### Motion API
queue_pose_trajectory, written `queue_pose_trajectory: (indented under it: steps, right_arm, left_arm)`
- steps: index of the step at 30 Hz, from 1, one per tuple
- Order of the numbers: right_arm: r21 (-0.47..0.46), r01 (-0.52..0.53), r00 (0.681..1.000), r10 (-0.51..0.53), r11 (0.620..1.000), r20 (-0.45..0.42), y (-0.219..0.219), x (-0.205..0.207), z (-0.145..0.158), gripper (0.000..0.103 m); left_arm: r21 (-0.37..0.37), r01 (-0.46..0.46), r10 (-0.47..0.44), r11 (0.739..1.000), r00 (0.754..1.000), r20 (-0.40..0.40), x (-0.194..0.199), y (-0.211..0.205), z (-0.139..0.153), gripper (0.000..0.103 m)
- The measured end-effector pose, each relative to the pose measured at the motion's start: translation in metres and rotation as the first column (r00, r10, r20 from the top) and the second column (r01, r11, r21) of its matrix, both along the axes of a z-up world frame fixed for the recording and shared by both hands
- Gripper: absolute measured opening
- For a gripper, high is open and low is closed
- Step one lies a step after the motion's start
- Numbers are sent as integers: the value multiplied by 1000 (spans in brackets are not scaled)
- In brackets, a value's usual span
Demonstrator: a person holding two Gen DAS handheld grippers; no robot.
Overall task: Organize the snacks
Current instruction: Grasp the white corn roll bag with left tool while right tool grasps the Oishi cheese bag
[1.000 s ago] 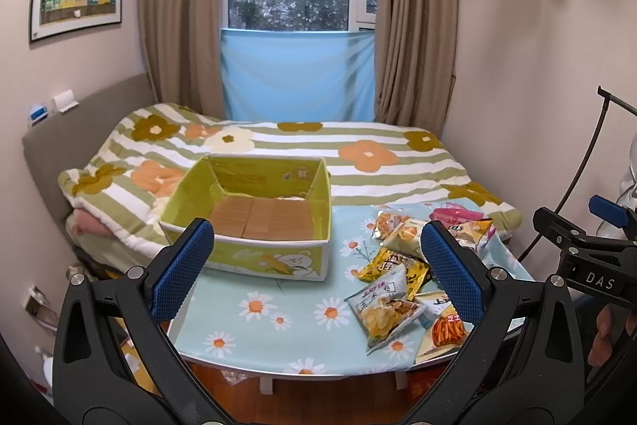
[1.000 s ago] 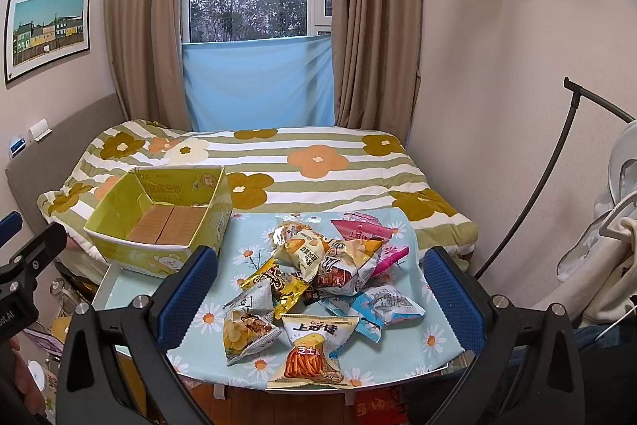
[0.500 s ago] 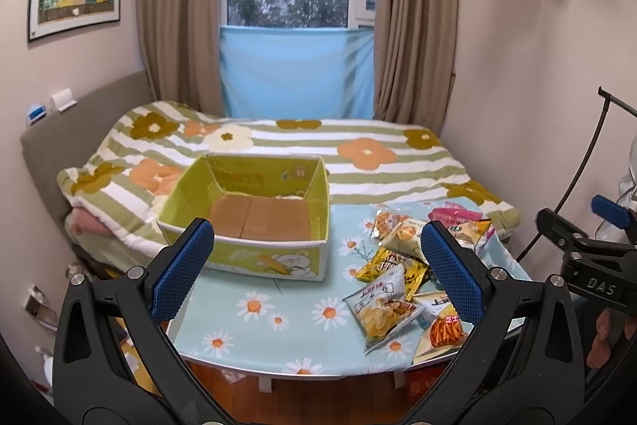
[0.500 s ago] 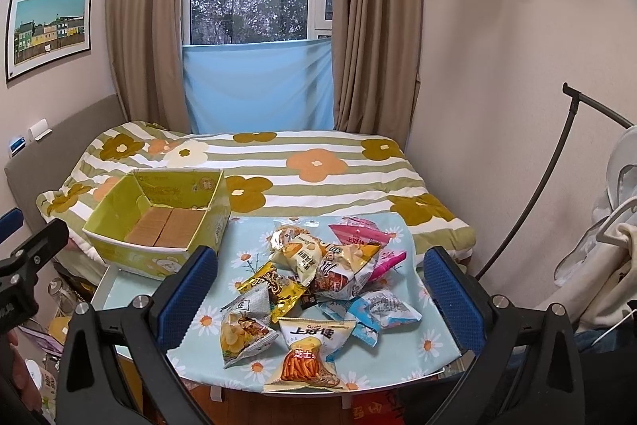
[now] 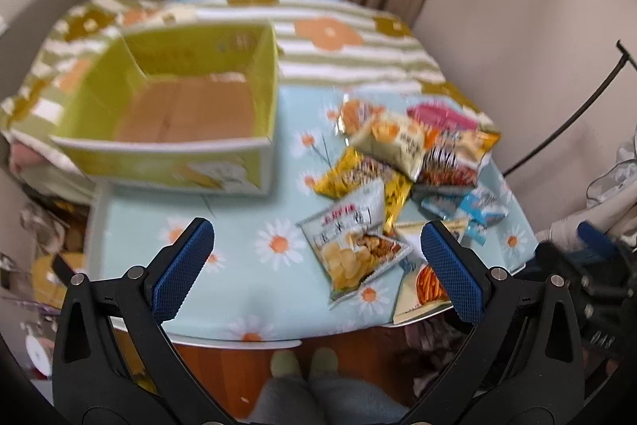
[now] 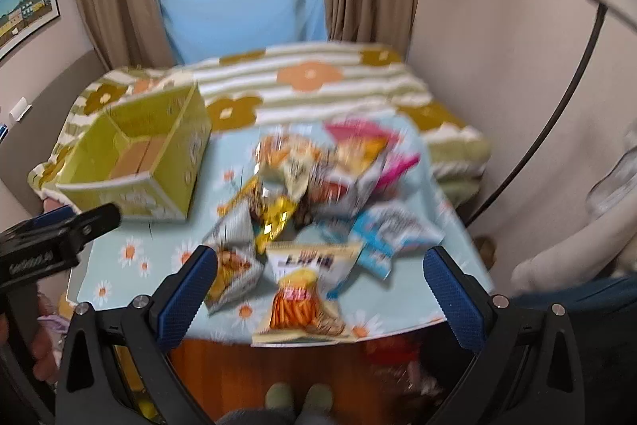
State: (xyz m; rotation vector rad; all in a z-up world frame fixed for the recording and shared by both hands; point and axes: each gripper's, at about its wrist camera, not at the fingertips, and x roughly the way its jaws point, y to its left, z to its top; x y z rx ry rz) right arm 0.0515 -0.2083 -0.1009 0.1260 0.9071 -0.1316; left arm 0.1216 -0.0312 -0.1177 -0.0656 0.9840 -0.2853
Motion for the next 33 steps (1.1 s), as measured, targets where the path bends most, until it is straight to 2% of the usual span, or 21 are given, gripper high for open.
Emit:
queue_pose_trajectory:
  steps: [6,9,11,19,23,27,30,33]
  right_arm:
    - [115,-8,988,25,993,-152,-12,23,-66,103]
    - [171,-17,972,57,985,-229,-14,36,-100,103]
    - [185,-33,961,81,982,-264,-15,42,-118,103]
    - [239,-118,926,194,964,-324,-9,65,-152,103]
    - [255,-137,916,220,957,-337,-8,72,-159,103]
    - [265,-119,914,210,957,-347,-10,74,-162,103]
    - [263,-109,916,200,959,-348,-13,75,-161,102]
    - [268,-102,918,195,958,-347,-17,75,-159,97]
  left_arm:
    - [15,-3,5,1000,994,-107,33,-26,-50,103]
    - [20,1,3,1000,977,-214,49,-43,-83,103]
    - [10,-10,12,1000,967,-255,56,-50,-99,103]
    - [16,-79,79,997,922,-380,71,-65,-152,102]
    - [-6,-91,79,996,903,-423,72,-65,-168,89]
    - [-58,-114,74,992,886,-459,71,-62,-176,72]
    - [-49,-106,73,993,891,-449,69,-62,-173,64]
    - [-40,-97,70,995,897,-436,64,-62,-165,60]
